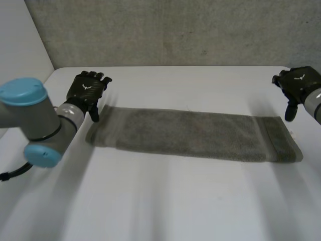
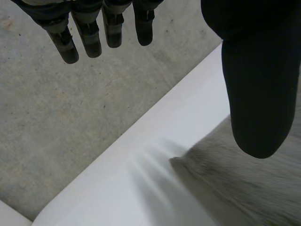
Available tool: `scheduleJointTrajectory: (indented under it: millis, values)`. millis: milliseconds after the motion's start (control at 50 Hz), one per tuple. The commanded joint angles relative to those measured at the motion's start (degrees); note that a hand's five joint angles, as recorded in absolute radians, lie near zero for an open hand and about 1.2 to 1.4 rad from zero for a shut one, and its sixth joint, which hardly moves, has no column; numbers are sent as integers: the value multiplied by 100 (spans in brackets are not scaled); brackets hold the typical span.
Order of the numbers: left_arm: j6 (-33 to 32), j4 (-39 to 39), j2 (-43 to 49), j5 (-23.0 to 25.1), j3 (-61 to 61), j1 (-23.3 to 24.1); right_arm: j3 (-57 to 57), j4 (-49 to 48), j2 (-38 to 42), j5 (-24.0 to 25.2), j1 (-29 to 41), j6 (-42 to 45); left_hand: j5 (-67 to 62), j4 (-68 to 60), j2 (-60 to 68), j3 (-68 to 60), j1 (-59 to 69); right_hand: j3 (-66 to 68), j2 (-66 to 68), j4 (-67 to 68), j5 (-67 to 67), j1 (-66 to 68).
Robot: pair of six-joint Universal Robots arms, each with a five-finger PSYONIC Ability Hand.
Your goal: Fold the laundry
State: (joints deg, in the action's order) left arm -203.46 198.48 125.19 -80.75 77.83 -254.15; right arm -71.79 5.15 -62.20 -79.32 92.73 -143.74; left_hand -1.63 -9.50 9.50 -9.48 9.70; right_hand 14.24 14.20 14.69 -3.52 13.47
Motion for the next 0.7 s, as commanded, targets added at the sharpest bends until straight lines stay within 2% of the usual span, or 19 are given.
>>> scheduleJointTrajectory:
  millis: [20, 140, 240, 360, 460, 500, 520, 560, 580, 620, 700]
  values:
    - [508, 462, -1381, 51, 1899, 23, -1476, 171, -731, 566, -298, 48, 158, -54, 54, -57, 34, -424, -420, -469, 352, -347]
    - [984, 797, -1788, 60, 2641, 41, -2155, 48, -820, 821, -721, 48, 158, -54, 54, -57, 35, -147, -143, -191, 74, -70]
    - [1361, 1166, -1849, 60, 3044, -3, -2638, -408, -723, 1339, -1168, 118, 163, -50, 50, -52, 30, 491, 495, 446, -563, 568]
    - [1397, 1386, -1849, 51, 3098, -39, -2674, -796, -424, 1489, -1319, 136, 158, -54, 54, -57, 35, 795, 799, 751, -868, 872]
    - [1397, 1465, -1841, 51, 3106, -118, -2586, -910, -134, 1489, -1336, 171, 158, -54, 54, -57, 35, 1720, 1725, 1676, -1793, 1797]
    - [1397, 1465, -1841, 51, 3133, -144, -2533, -910, -20, 1489, -1371, 188, 158, -54, 54, -57, 35, 2540, 2544, 2496, -2613, 2617]
    - [1397, 1465, -1841, 51, 3133, -144, -2533, -910, -20, 1489, -1372, 188, 158, -54, 54, -57, 35, 2545, 2549, 2500, -2617, 2622]
    - [1397, 1474, -1841, 51, 3168, -161, -2498, -919, 50, 1472, -1380, 188, 163, -50, 50, -52, 30, 3882, 3886, 3838, -3955, 3959]
    - [1397, 1474, -1841, 51, 3168, -162, -2498, -919, 50, 1472, -1380, 188, 163, -50, 50, -52, 30, 3890, 3894, 3846, -3963, 3967]
    - [1388, 1474, -1841, 60, 3185, -162, -2419, -928, 94, 1393, -1407, 188, 163, -50, 50, -52, 30, 6560, 6564, 6516, -6633, 6637]
    - [1388, 1474, -1841, 60, 3203, -153, -2331, -936, 94, 1332, -1555, 180, 158, -54, 54, -57, 35, 6576, 6580, 6531, -6648, 6653]
